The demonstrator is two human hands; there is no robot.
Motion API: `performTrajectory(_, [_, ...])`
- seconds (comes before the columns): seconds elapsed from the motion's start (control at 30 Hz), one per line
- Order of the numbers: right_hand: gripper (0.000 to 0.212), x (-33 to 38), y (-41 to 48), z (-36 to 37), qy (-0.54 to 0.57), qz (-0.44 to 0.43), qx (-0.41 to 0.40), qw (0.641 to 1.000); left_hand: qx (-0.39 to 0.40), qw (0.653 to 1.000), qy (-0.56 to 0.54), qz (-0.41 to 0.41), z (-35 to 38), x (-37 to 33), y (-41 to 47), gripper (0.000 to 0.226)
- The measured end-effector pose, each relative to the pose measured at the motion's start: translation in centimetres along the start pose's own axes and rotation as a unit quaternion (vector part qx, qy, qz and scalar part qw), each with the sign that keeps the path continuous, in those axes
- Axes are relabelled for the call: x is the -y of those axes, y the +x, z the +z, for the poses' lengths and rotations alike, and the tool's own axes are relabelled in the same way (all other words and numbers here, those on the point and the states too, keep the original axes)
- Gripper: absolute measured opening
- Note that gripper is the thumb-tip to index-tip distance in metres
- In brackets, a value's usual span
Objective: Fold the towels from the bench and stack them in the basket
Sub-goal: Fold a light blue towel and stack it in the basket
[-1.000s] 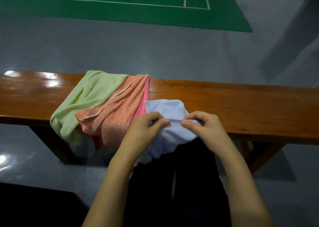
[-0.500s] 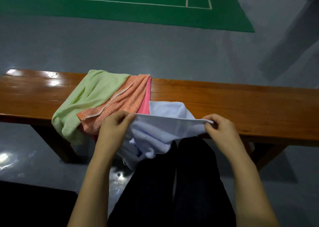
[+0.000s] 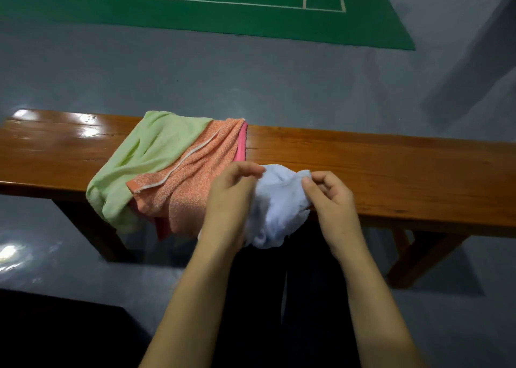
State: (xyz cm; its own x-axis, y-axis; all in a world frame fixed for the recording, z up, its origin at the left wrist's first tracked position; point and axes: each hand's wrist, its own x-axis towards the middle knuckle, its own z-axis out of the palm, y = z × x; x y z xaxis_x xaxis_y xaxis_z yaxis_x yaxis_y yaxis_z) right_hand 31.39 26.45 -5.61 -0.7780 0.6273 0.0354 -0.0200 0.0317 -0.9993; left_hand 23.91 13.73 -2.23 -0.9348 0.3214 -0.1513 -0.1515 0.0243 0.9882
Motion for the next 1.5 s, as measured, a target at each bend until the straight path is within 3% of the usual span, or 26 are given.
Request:
performTrajectory(0.03, [0.007,0.2,-0.1,0.5,0.004,-0.001,0.011,1.0,0.024,0.999,-0.031,-0.027,0.7,-0.2,-0.4,0.014])
performTrajectory(0.1, [0.01,0.5,-0.4,0.8,0.02,-0.002,0.028,0.999,0.079,0.994,-0.062,-0.05,1.2,0.1,-0.8,0.026])
performTrajectory(0.2, [0.005,0.9,-0.5,0.2,0.003,-0.015,0.028,0.999,0.139,0.99,-0.011,-0.003,0.8,0.2,-1.0,0.035])
performTrajectory(0.3, [0.009,0.8,-0.5,-0.2,-0.003,-0.019,0.015,1.0,0.088,0.988,0.103,0.069,0.5,0.1,-0.8,0.022])
performTrajectory(0.43, [0.006,1.1,-0.7,-0.2,-0.015,-0.026,0.036,0.999,0.016,0.978,0.17,0.117,0.5,0.0,-1.3,0.013])
performTrajectory(0.87, [0.017,1.5,-0.9,-1.1,0.02,-0.029,0.1,0.994,0.034,0.952,0.255,0.167,1.6,-0.1,-2.0,0.019])
performTrajectory(1.0, [0.009,1.7,-0.9,-1.2,-0.007,-0.025,0.104,0.994,0.001,0.907,0.361,0.216,1.6,0.4,-1.8,0.017])
performTrajectory(1.13, [0.01,1.4,-0.5,-1.4,-0.009,0.038,0.121,0.992,-0.015,0.814,0.485,0.319,1.3,1.1,-1.1,0.03])
performTrajectory(1.2, [0.013,1.0,-0.5,-1.4,-0.006,0.064,0.119,0.991,0.021,0.791,0.496,0.359,1.3,1.6,-0.5,0.037])
performTrajectory(1.23, [0.015,0.7,-0.5,-1.4,-0.009,0.069,0.112,0.991,0.048,0.793,0.49,0.359,1.3,2.0,-0.3,0.04])
performTrajectory(1.33, [0.02,-1.1,-0.4,-1.3,-0.011,0.079,0.022,0.997,0.14,0.864,0.411,0.255,0.7,3.0,0.4,0.032])
performTrajectory(1.5, [0.03,-2.9,0.8,-2.4,0.142,0.113,-0.18,0.967,0.136,0.878,0.402,0.223,-4.2,5.2,1.6,0.035])
